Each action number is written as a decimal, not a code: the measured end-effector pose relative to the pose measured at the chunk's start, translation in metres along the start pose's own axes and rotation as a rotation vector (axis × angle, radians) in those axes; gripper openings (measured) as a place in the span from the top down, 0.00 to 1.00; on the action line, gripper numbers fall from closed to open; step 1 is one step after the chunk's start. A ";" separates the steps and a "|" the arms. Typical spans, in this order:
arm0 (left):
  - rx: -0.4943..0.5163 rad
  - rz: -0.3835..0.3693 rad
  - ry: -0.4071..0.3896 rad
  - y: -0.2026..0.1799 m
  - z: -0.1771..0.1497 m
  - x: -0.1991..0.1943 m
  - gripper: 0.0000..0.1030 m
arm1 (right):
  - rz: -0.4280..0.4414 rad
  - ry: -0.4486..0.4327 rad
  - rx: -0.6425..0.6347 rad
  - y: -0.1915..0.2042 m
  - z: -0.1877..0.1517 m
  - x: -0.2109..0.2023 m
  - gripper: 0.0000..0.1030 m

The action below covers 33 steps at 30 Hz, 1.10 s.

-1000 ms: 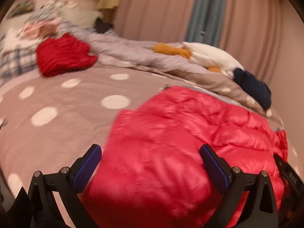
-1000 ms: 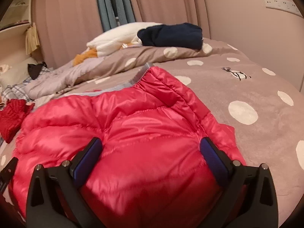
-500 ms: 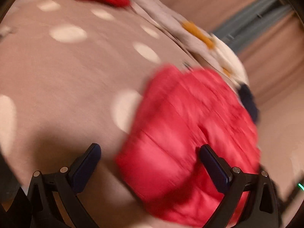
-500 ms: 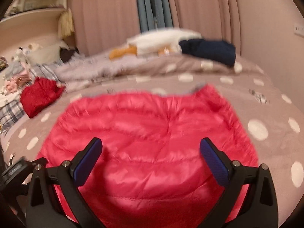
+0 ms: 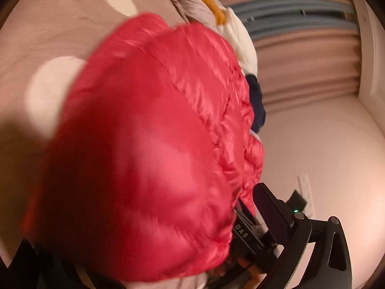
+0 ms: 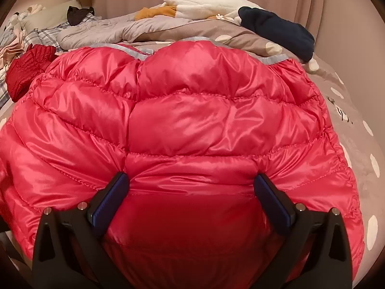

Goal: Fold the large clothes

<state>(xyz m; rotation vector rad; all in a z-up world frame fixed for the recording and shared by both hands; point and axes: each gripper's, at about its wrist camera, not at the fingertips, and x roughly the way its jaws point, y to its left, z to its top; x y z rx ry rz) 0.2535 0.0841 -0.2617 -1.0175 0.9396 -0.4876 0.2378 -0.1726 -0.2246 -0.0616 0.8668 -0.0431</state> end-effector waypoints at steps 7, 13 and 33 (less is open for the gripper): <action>-0.058 0.052 -0.084 0.005 0.005 0.014 0.34 | -0.019 -0.033 -0.022 0.004 -0.004 0.002 0.00; 0.037 0.199 -0.202 -0.010 -0.011 0.017 0.38 | -0.058 -0.060 -0.048 0.010 -0.009 0.003 0.00; -0.038 0.222 -0.201 -0.009 -0.028 -0.009 0.38 | -0.074 -0.131 0.483 -0.132 -0.030 -0.054 0.03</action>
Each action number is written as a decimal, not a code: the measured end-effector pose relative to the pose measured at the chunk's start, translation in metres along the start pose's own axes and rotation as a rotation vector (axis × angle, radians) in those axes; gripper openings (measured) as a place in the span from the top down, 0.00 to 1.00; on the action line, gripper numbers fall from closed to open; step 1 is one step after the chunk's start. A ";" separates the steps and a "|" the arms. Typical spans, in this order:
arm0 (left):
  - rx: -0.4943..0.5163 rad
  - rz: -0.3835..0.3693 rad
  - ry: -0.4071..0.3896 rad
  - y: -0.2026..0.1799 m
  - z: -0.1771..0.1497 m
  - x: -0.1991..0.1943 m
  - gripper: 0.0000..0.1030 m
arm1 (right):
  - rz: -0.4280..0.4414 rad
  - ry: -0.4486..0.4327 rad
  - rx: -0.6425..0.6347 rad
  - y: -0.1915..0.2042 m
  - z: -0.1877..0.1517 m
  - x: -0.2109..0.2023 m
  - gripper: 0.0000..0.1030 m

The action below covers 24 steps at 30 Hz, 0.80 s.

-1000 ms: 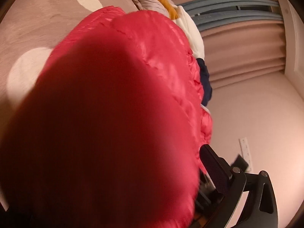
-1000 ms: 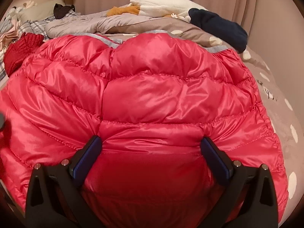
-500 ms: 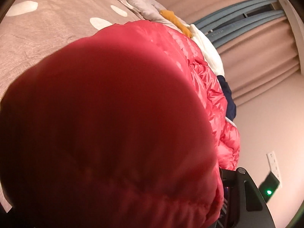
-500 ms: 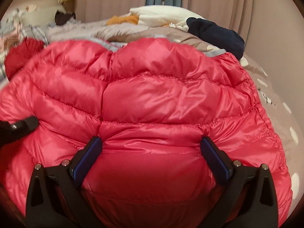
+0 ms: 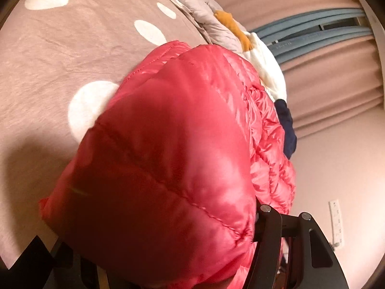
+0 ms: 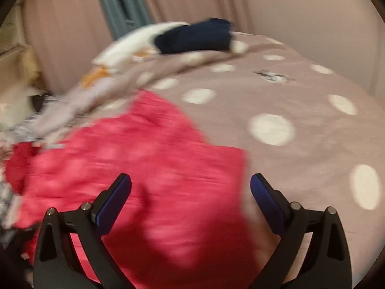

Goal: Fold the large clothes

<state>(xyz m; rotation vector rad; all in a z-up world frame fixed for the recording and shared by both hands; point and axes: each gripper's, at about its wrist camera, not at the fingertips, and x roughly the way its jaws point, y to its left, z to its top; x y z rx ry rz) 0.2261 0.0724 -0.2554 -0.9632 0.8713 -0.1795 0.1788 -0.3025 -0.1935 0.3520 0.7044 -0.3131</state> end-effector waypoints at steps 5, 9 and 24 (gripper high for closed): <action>0.010 -0.001 0.015 0.001 0.017 0.005 0.37 | 0.102 0.143 0.095 -0.036 -0.009 0.021 0.05; 0.079 0.019 0.017 -0.002 0.023 0.005 0.35 | 0.148 0.144 0.073 -0.044 -0.019 0.021 0.05; -0.045 -0.078 0.003 0.030 0.035 -0.013 0.29 | 0.139 0.146 0.011 -0.043 -0.015 0.029 0.02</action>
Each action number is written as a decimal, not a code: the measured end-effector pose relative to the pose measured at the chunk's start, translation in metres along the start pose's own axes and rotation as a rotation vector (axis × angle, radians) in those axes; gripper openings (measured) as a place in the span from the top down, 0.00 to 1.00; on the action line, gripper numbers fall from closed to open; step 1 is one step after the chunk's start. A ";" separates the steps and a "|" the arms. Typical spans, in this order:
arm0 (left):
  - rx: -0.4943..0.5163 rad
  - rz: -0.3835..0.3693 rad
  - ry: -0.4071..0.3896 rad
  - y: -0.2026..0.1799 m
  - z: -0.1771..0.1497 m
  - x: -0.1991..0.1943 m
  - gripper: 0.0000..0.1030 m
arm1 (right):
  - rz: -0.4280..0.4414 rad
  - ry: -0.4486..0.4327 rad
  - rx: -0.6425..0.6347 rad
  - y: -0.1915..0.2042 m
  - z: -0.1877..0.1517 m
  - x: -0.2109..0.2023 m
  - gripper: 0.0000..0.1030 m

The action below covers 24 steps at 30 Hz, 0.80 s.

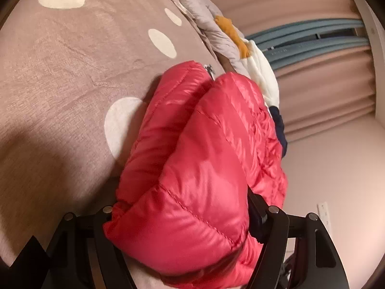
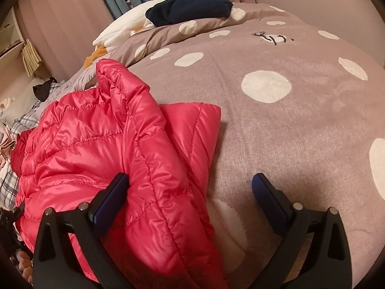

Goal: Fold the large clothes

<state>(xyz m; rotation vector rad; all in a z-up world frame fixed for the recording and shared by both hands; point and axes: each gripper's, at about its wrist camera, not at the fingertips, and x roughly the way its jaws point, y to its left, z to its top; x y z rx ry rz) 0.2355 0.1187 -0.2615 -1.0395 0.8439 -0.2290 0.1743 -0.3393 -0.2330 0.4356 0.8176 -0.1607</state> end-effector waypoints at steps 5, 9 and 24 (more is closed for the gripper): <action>0.019 0.075 -0.067 -0.007 -0.002 0.002 0.36 | -0.005 0.021 -0.020 0.004 0.002 0.002 0.01; 0.148 0.195 -0.164 -0.032 -0.011 -0.002 0.48 | 0.000 0.050 -0.069 0.016 0.003 0.006 0.28; 0.357 0.050 -0.376 -0.104 -0.006 -0.077 0.54 | 0.085 0.108 -0.239 0.103 -0.022 0.025 0.45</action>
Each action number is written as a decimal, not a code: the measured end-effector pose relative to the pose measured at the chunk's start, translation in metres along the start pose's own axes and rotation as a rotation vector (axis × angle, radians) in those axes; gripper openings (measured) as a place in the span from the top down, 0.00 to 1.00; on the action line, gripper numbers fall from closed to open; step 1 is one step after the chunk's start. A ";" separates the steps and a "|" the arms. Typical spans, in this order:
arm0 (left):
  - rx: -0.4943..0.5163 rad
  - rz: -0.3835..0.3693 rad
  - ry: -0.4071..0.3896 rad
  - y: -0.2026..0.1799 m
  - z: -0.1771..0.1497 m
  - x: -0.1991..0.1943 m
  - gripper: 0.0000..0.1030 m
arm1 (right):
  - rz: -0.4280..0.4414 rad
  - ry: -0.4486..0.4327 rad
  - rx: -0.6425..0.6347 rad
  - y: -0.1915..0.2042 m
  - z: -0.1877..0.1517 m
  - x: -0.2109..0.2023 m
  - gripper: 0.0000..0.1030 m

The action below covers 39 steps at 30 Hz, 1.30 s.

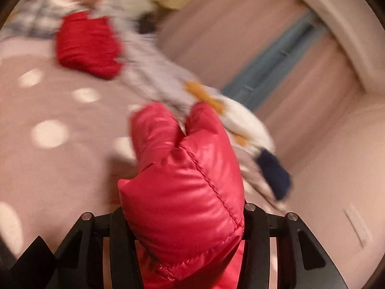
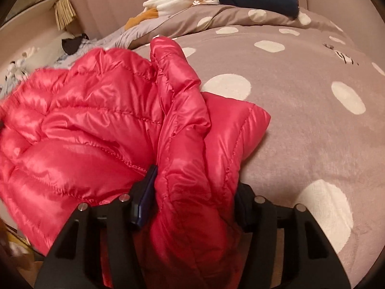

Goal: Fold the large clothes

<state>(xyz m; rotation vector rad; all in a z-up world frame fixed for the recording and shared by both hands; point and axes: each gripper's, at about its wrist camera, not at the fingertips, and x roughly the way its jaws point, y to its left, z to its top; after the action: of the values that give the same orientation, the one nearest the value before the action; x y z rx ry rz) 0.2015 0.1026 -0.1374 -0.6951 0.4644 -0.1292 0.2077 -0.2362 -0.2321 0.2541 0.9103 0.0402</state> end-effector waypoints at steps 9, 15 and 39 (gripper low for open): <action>0.207 -0.421 0.360 -0.107 -0.080 0.058 0.23 | 0.133 0.038 0.193 -0.031 0.004 -0.002 0.46; 0.382 -0.386 0.442 -0.132 -0.131 0.086 0.20 | 0.239 0.013 0.446 -0.088 0.004 -0.019 0.36; 0.167 -0.359 0.451 -0.086 -0.072 0.051 0.20 | 0.174 -0.076 0.162 -0.028 0.022 -0.061 0.74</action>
<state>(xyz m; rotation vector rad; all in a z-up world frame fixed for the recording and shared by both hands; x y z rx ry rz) 0.2169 -0.0191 -0.1494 -0.5774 0.7472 -0.6660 0.1850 -0.2769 -0.1784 0.4826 0.8144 0.1173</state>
